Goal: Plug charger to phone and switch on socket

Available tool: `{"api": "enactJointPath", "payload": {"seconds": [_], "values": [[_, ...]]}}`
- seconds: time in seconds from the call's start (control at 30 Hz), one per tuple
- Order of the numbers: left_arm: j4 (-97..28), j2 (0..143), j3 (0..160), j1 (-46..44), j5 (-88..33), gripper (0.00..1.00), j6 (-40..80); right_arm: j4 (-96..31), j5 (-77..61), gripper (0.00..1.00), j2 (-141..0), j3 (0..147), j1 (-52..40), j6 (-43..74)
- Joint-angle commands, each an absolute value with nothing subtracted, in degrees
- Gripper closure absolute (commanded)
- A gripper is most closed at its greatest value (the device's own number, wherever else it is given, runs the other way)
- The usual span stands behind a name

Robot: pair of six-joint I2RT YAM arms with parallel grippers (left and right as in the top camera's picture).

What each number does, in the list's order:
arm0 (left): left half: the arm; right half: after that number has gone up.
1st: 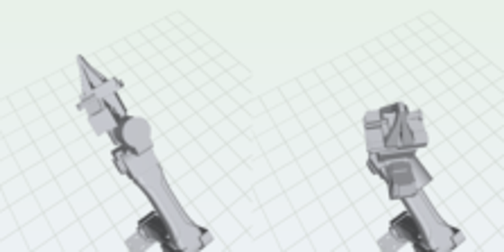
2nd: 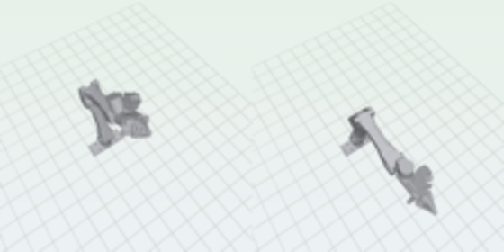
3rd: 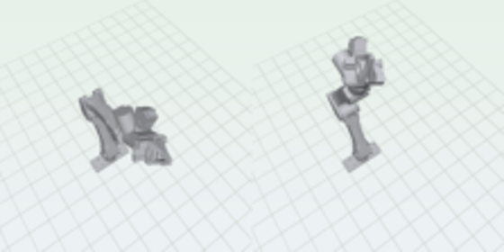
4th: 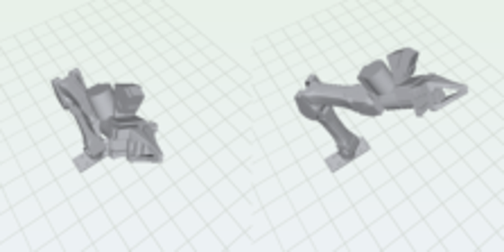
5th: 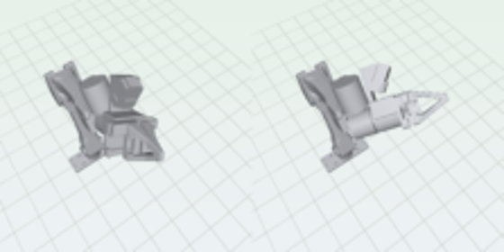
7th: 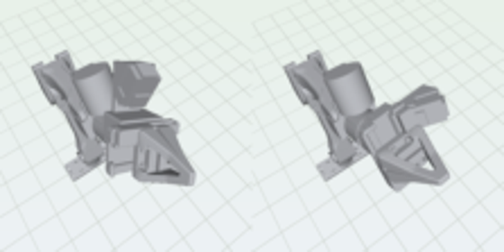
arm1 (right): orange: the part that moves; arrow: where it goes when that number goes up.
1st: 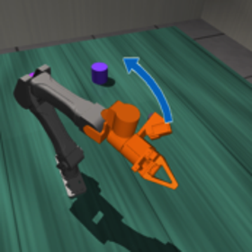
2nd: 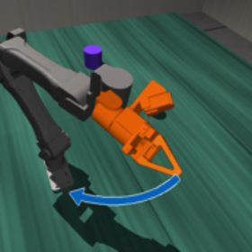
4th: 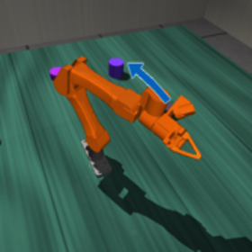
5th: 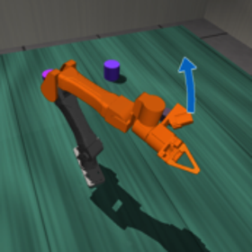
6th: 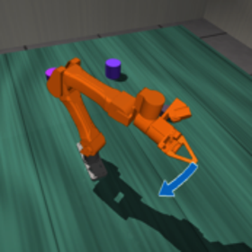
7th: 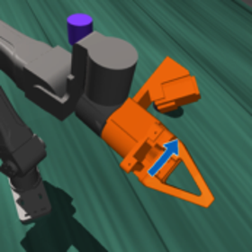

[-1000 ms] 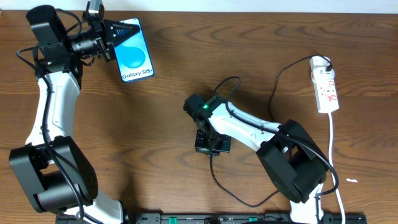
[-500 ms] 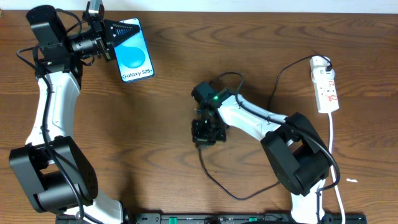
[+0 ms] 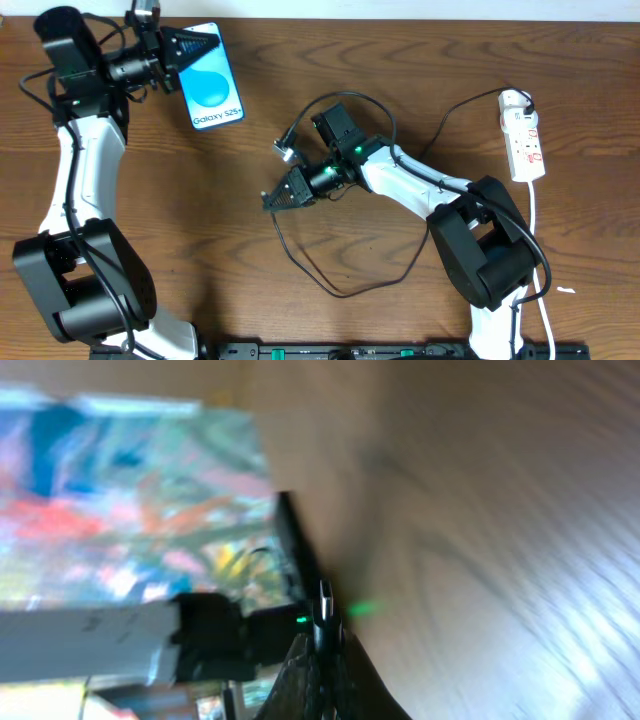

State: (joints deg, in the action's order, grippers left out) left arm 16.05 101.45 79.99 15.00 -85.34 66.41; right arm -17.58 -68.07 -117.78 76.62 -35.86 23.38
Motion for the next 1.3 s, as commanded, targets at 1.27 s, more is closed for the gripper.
{"api": "enactJointPath", "payload": {"seconds": [1.27], "values": [[32.7, 99.9, 81.7, 17.0, -87.9, 0.93, 69.0, 54.5, -75.5, 0.99, -118.3, 76.6, -35.8, 60.2]]}}
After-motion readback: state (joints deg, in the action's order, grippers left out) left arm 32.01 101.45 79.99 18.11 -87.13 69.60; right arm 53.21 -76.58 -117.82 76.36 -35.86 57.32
